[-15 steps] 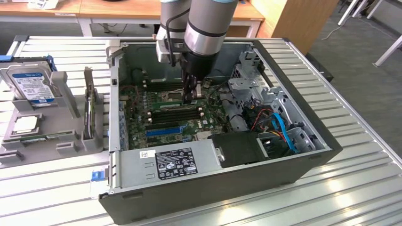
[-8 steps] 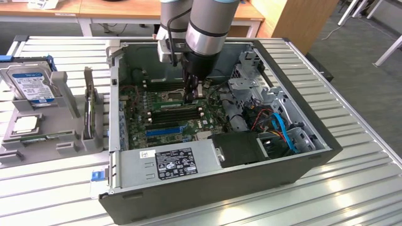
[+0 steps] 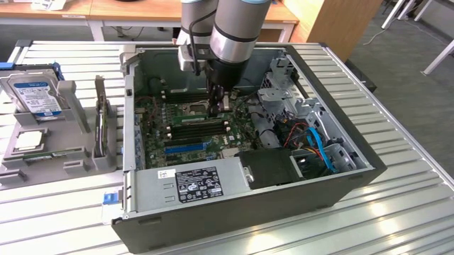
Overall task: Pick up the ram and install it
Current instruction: 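Insert the ram into the slot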
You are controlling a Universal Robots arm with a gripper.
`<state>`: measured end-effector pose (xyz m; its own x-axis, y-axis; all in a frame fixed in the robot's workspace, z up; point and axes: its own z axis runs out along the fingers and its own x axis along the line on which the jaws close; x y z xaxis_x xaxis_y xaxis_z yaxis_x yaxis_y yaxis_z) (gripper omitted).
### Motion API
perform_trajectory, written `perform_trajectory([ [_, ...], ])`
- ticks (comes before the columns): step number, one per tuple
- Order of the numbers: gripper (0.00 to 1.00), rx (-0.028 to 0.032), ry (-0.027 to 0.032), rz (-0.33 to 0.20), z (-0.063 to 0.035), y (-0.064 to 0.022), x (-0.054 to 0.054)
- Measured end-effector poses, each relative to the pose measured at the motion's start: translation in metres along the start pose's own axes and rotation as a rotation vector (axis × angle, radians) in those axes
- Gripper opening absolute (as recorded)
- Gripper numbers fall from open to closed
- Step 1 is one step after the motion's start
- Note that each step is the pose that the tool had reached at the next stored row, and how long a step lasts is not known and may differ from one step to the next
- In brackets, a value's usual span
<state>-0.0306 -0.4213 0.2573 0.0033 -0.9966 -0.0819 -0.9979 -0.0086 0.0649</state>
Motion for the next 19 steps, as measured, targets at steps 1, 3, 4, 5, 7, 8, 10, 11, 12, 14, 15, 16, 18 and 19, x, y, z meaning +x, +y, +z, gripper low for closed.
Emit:
perform_trajectory([
  [1,0.12,0.0,0.0,0.0,0.0,0.0,0.0006],
  [3,0.12,0.0001,0.0,0.0,-0.0001,0.0,0.0016],
  [4,0.12,0.0,0.0,0.0,-0.0002,0.0,0.0023],
  [5,0.12,0.0,0.0001,0.0,-0.0003,0.0001,0.0029],
  [7,0.12,0.0001,0.0,0.0,-0.0003,0.0001,0.004],
  [8,0.12,0.0001,0.0,0.0,-0.0004,0.0001,0.0045],
  [10,0.12,0.0001,0.0001,0.0,-0.0004,0.0001,0.0054],
  [11,0.12,0.0001,0.0,0.0,-0.0005,0.0001,0.0058],
  [12,0.12,0.0,0.0,0.0,-0.0005,0.0001,0.0063],
  [14,0.12,0.0001,0.0,0.0,-0.0005,0.0001,0.0065],
  [15,0.12,0.0001,0.0,0.0,-0.0005,0.0001,0.0065],
  [16,0.12,0.0001,0.0,0.0,-0.0005,0.0001,0.0065],
  [18,0.12,0.0,0.0,0.0,-0.0005,0.0001,0.0066],
  [19,0.12,0.0001,-0.0002,0.0,0.0,0.0001,0.0066],
])
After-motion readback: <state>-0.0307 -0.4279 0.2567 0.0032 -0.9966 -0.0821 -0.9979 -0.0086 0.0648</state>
